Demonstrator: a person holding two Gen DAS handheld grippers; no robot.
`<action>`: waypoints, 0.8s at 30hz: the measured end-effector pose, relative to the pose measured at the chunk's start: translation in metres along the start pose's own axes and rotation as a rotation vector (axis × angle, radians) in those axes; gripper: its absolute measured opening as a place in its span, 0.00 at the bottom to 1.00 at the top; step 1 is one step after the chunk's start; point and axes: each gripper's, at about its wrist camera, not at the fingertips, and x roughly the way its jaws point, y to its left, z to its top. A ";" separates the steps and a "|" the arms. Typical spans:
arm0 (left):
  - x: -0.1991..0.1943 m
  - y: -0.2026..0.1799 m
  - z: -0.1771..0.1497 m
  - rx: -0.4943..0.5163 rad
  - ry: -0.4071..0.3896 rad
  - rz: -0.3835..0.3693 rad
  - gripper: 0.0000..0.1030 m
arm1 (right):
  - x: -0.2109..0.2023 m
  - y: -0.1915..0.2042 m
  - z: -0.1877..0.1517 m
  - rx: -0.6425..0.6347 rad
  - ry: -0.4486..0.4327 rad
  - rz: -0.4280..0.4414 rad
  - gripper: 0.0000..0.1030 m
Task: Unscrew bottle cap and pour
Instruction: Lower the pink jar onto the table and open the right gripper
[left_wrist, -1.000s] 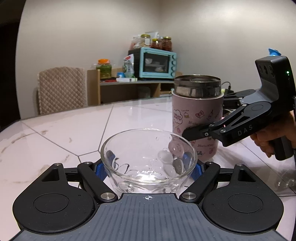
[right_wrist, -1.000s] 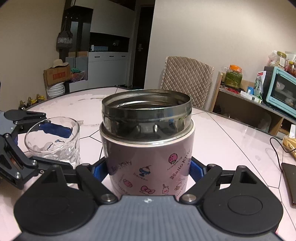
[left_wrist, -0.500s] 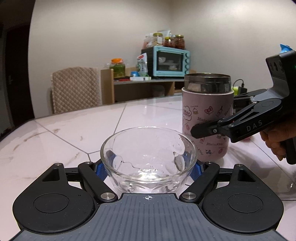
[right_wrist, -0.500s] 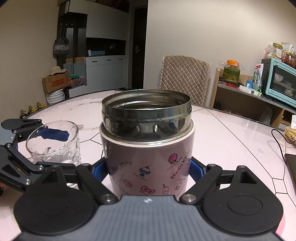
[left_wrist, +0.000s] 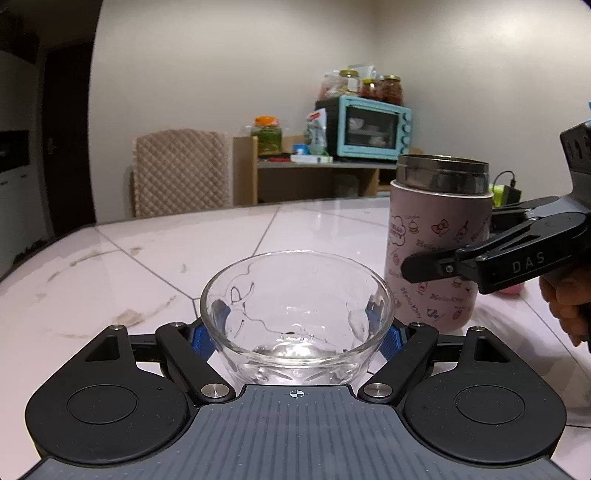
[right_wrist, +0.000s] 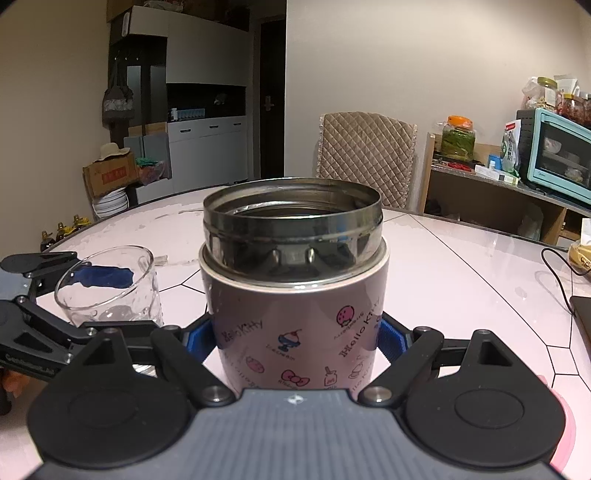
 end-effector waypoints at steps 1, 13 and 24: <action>0.000 -0.001 0.000 -0.003 0.000 0.008 0.83 | 0.000 -0.001 0.000 0.004 0.000 -0.001 0.85; 0.003 -0.009 0.002 -0.024 0.003 0.104 0.83 | 0.000 -0.005 -0.003 0.023 0.002 -0.010 0.85; 0.003 -0.015 0.005 -0.046 0.005 0.159 0.83 | 0.000 -0.011 -0.010 0.043 0.006 -0.014 0.85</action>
